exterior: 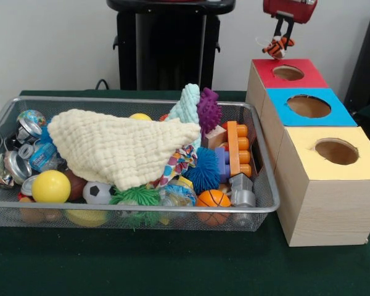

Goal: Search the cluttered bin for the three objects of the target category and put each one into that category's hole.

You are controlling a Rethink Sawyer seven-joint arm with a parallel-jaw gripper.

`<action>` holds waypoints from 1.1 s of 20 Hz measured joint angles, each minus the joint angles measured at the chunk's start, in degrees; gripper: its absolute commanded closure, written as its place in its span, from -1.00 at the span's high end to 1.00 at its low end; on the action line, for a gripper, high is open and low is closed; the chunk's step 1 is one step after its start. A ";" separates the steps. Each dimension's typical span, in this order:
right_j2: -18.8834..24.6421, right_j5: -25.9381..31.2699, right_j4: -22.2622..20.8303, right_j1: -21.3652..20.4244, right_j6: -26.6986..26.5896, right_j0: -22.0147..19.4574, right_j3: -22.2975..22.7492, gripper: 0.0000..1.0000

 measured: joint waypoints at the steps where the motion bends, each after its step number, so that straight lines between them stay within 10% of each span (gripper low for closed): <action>1: 0.26 -0.83 0.18 0.33 0.38 0.21 0.15 -1.00; 22: 0.28 -2.49 3.49 2.27 5.36 2.48 -0.17 -1.00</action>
